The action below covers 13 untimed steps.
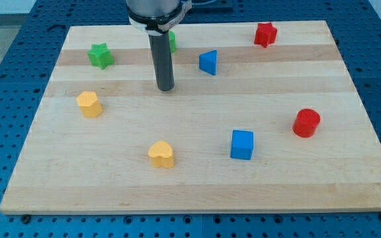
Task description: Push the blue triangle towards the bottom of the red star
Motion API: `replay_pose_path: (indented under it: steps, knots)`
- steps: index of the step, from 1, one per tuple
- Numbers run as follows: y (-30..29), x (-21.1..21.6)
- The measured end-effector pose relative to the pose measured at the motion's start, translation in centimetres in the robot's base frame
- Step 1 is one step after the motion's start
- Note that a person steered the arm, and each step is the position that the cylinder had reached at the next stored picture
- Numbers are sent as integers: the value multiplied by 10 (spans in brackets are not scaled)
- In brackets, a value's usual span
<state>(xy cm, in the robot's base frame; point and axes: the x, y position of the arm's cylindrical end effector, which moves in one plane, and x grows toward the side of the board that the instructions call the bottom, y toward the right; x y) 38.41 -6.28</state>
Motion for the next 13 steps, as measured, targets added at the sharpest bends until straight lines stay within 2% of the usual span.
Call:
replay_pose_path:
  steps: [1,2,3,5,6,8,9,11,13]
  knots:
    - [68,3]
    - [121,23]
    - [150,2]
    - [149,-6]
    - [146,-26]
    - [76,-3]
    - [36,-12]
    - [39,-58]
    - [114,-58]
